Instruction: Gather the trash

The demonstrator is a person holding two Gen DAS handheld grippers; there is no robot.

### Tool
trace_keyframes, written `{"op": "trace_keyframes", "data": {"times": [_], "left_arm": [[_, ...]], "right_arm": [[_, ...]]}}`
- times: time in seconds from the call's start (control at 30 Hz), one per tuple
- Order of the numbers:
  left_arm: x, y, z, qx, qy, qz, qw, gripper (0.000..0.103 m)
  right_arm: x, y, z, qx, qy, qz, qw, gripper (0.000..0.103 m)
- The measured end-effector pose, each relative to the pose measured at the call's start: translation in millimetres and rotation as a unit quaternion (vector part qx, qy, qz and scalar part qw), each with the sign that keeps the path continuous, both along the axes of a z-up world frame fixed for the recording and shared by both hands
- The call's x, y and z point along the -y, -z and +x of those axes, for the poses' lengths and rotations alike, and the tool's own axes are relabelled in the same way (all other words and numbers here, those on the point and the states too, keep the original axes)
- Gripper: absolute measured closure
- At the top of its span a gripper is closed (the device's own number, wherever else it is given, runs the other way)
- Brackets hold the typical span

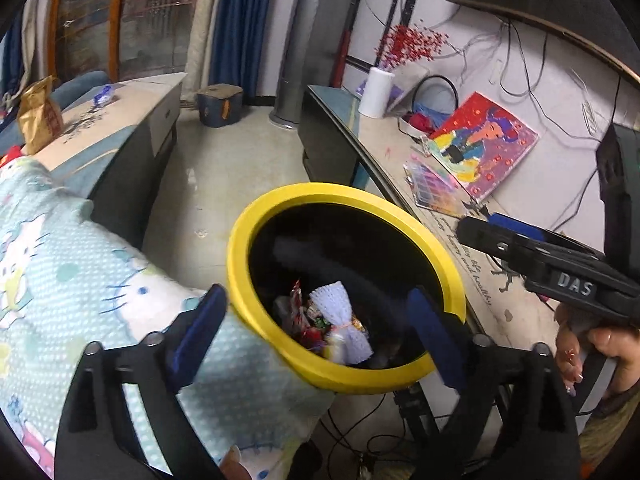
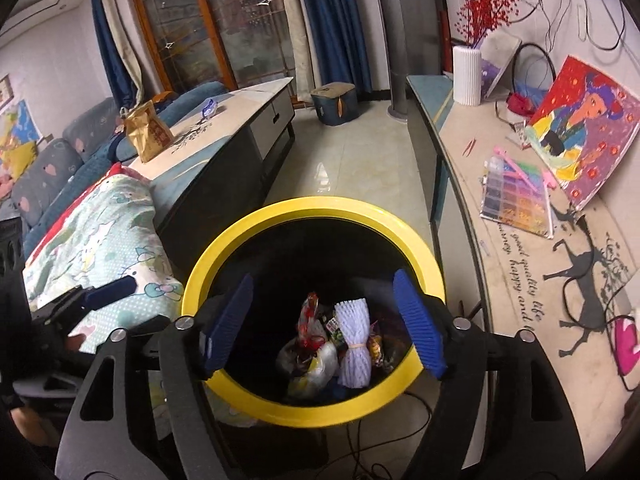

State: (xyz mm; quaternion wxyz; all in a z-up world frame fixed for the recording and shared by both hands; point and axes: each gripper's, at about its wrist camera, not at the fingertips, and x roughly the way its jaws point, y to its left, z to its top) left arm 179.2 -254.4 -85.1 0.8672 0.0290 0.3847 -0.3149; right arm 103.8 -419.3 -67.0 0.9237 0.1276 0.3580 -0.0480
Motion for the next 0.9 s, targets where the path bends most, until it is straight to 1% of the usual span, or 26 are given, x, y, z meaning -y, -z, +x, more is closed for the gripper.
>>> {"op": "trace_keyframes", "data": {"times": [0.07,0.2,0.27,0.3,0.37,0.47,0.67,0.77,0.8,0.9], "left_arm": [[-8.6,-4.0,-2.5,0.004,-0.009,-0.003,0.9999,0.007],[-35.5,-15.4,-9.5,0.017,-0.04,-0.013,0.999,0.007],[-46.7,-21.0,-13.1,0.024,-0.055,-0.016,0.998,0.007],[-53.4,-24.3,-16.0,0.029,-0.065,-0.018,0.9973,0.007],[-64.2,-30.4,-21.6,0.039,-0.078,-0.02,0.9959,0.007],[-79.5,-39.1,-32.2,0.055,-0.094,-0.02,0.9939,0.007],[-111.7,-53.1,-59.6,0.091,-0.13,-0.02,0.9872,0.007],[-125.1,-57.1,-72.2,0.108,-0.146,-0.02,0.9832,0.007],[-131.9,-59.0,-78.3,0.116,-0.156,-0.019,0.9807,0.007],[-145.8,-63.7,-91.4,0.134,-0.175,-0.025,0.975,0.007]], "right_arm": [[-2.6,-4.7,-4.2,0.006,0.0,-0.004,1.0,0.03],[-12.8,-17.2,-15.3,0.026,-0.004,-0.012,1.0,0.029],[-18.6,-23.5,-23.0,0.044,0.0,-0.01,0.999,0.012],[-23.1,-27.4,-26.7,0.054,-0.001,-0.011,0.998,0.011],[-32.7,-32.6,-30.4,0.063,-0.008,-0.021,0.998,0.011],[-48.1,-39.5,-39.0,0.089,-0.012,-0.037,0.995,0.011],[-74.1,-46.2,-59.2,0.143,-0.002,-0.059,0.988,0.011],[-86.4,-47.6,-72.4,0.179,0.006,-0.071,0.981,0.011],[-89.8,-48.1,-76.1,0.189,0.01,-0.077,0.979,0.011],[-106.3,-48.9,-87.4,0.226,0.018,-0.111,0.968,0.011]]}}
